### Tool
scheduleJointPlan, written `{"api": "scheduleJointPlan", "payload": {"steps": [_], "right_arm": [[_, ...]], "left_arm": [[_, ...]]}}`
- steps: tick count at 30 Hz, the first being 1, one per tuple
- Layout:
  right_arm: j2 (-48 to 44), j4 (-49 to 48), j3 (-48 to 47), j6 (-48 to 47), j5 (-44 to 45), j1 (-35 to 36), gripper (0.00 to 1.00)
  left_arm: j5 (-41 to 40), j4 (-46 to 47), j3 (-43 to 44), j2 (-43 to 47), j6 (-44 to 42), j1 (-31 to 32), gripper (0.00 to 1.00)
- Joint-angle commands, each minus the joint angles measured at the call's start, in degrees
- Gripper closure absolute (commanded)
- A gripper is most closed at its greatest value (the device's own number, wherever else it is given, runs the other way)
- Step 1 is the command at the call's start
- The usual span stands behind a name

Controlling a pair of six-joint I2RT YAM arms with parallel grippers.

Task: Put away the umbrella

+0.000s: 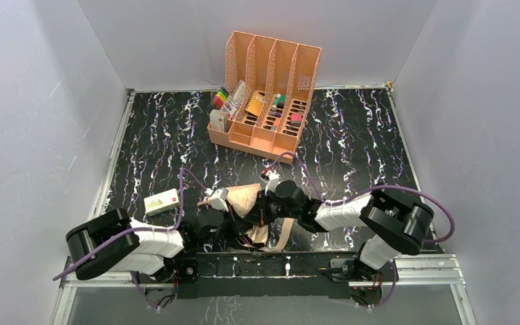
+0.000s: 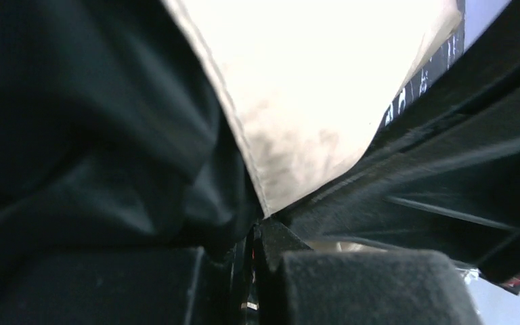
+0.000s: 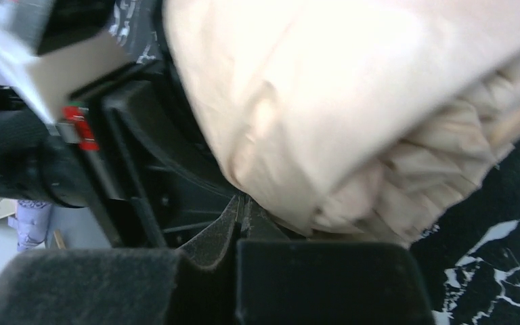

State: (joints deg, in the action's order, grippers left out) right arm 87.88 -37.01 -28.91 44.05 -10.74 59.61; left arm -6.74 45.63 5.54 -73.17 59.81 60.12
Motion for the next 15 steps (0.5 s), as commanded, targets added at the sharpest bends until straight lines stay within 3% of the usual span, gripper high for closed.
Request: {"api": "scheduleJointPlan", "payload": {"steps": [1, 6, 13, 15], "right_arm": [[5.51, 0.77, -1.58, -0.06, 7.02, -0.86, 1.0], [8.03, 1.65, 1.97, 2.32, 13.52, -2.05, 1.0], [9.47, -1.22, 3.05, 1.65, 8.4, -5.39, 1.0], [9.49, 1.3, 2.3, 1.53, 8.51, -5.39, 1.0]], "left_arm": [[2.36, -4.03, 0.38, 2.12, -4.13, 1.05, 1.0], [1.93, -15.3, 3.59, 10.78, -7.73, 1.19, 0.92], [-0.43, -28.58, 6.37, 19.48, -10.43, 1.14, 0.93], [-0.43, -31.42, 8.16, 21.43, -11.03, 1.14, 0.87]]}}
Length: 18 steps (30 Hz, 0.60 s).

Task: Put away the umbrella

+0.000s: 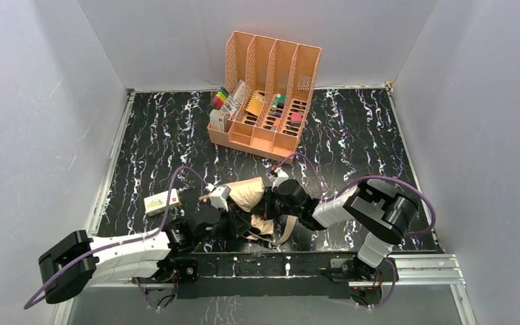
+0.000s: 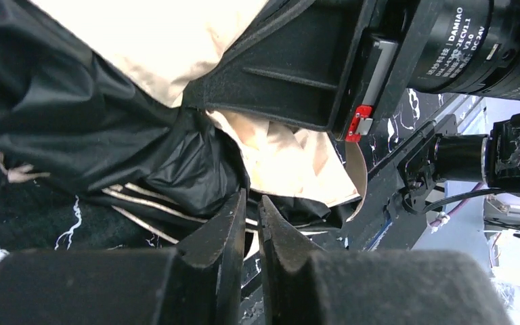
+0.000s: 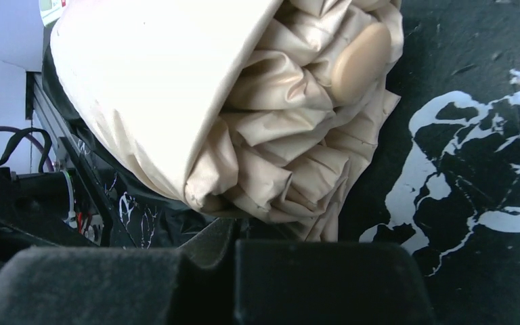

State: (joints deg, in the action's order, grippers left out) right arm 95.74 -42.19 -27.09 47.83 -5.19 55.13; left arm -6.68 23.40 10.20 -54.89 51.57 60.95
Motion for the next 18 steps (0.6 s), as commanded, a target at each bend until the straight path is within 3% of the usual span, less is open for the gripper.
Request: {"api": "scheduleJointPlan", "payload": {"steps": [1, 4, 8, 10, 14, 18], "right_arm": [[1.78, 7.51, 0.32, -2.1, 3.02, -0.98, 1.0], [1.99, 9.86, 0.53, -1.67, 2.56, -0.99, 1.0], [0.92, 11.73, 2.39, -0.78, 2.38, -0.99, 1.0], [0.36, 12.36, 2.95, -0.77, 1.83, -1.0, 1.0], [-0.44, 13.51, 3.38, -1.29, 0.35, -1.08, 1.0], [-1.14, 15.22, 3.48, -1.74, -1.17, -1.09, 1.0]], "left_arm": [[-1.04, -11.2, 5.03, 4.8, -3.72, 0.31, 0.83], [-6.94, -23.29, 13.16, 7.68, -6.21, 0.23, 0.64], [-10.36, -39.32, 26.01, 6.15, -13.65, -3.82, 0.52], [-5.07, -41.37, 30.35, 4.09, -18.18, -10.39, 0.46], [13.01, -39.62, 33.96, -2.77, -26.94, -27.82, 0.34], [24.19, -39.86, 38.77, -11.59, -38.78, -32.38, 0.08]]}}
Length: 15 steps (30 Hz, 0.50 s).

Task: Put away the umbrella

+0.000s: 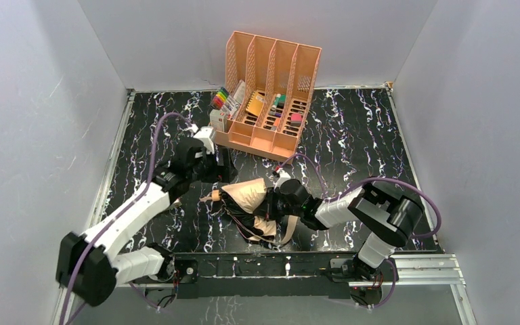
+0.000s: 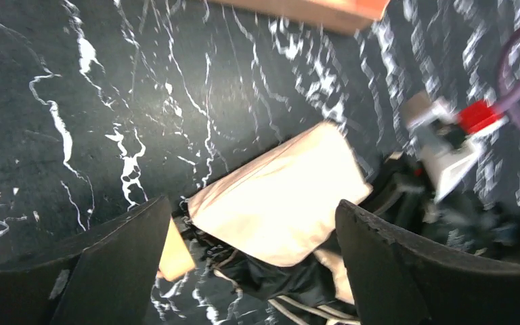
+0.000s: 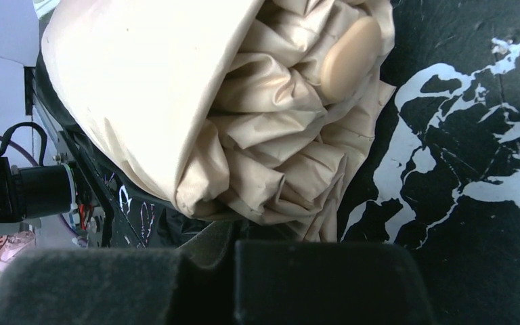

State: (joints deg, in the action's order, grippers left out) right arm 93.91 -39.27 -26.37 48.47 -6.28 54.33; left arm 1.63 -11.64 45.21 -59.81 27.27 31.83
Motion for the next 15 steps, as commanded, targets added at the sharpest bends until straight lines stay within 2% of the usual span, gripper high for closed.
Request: {"api": "scheduleJointPlan", "payload": {"steps": [1, 6, 10, 15], "right_arm": [[0.46, 12.28, 2.96, -2.33, -0.51, -0.27, 1.0], [-0.37, 12.98, 3.6, -2.54, -1.53, -0.34, 0.99], [-0.3, 13.72, 3.27, -2.98, -2.51, -0.61, 0.99], [-0.45, 14.34, 3.08, -3.39, -3.01, -0.72, 0.98]], "left_arm": [[18.73, -5.45, 5.26, -8.77, -17.15, -3.69, 0.03], [29.64, -8.12, 10.5, -17.37, -29.17, -4.65, 0.02], [33.77, -11.85, 13.35, -22.59, -36.84, -5.01, 0.02], [41.09, -13.87, 14.37, -26.23, -40.79, -5.09, 0.02]]}}
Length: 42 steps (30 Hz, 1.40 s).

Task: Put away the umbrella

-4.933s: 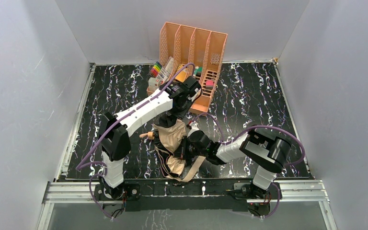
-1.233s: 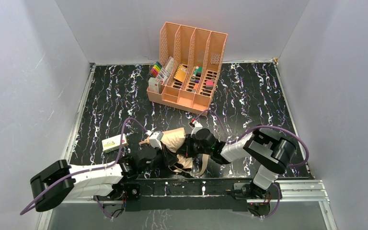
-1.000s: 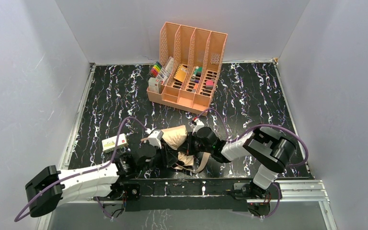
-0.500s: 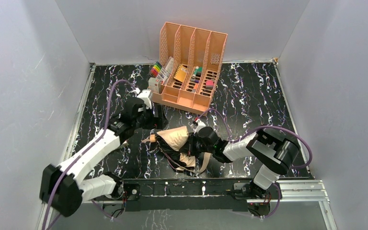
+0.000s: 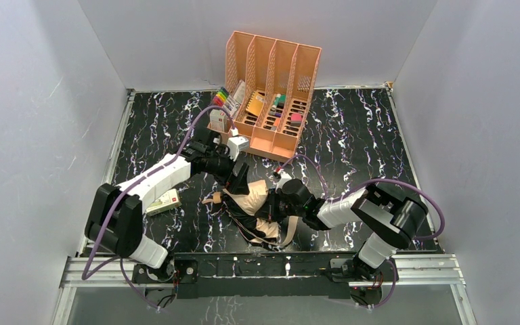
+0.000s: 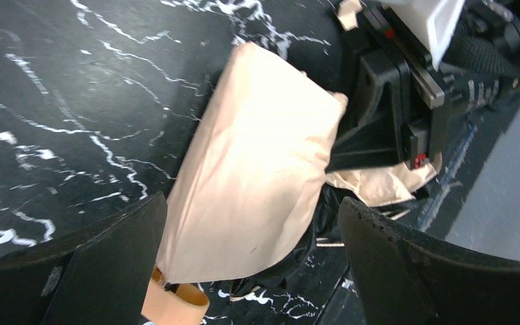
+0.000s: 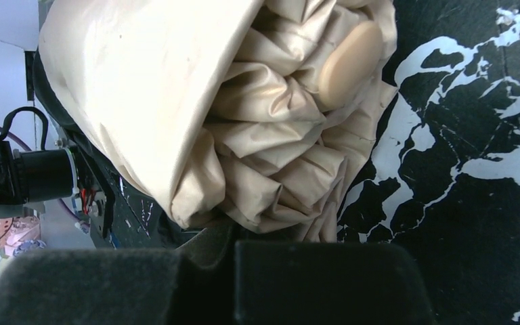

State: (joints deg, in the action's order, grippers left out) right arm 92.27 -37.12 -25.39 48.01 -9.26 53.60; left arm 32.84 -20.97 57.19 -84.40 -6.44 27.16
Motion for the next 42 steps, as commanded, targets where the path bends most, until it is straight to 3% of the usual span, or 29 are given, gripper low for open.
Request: {"api": "scheduleJointPlan", "payload": {"steps": [1, 12, 19, 27, 32, 37, 42], "right_arm": [[1.04, 12.31, 2.09, -2.94, -0.13, 0.01, 0.98], [0.51, 13.06, 1.92, -3.38, -0.24, -0.1, 0.98], [0.63, 13.13, 1.77, -3.19, -0.09, -0.12, 0.98], [0.53, 12.75, 2.09, -2.08, 0.77, -0.17, 0.98], [1.25, 12.24, 2.17, -1.62, 0.34, -0.17, 0.98], [1.4, 12.25, 2.12, -1.93, -0.35, -0.17, 0.98], [1.93, 12.34, 1.54, -2.43, -1.14, -0.17, 0.98]], "left_arm": [[10.36, -5.01, 2.55, -2.42, -7.4, -0.5, 0.02], [15.88, -8.1, -0.61, -11.49, -8.67, -0.61, 0.02], [11.25, -7.24, -2.27, -12.51, -8.04, -0.2, 0.02], [-1.29, -5.57, -3.51, -9.08, -6.38, 5.13, 0.16], [-3.98, -2.99, -5.33, -1.23, -4.38, 5.04, 0.11], [-5.64, -4.23, -4.11, 6.31, -3.1, 0.13, 0.02], [-2.47, -4.44, -4.26, 6.09, -2.62, -1.93, 0.02]]}}
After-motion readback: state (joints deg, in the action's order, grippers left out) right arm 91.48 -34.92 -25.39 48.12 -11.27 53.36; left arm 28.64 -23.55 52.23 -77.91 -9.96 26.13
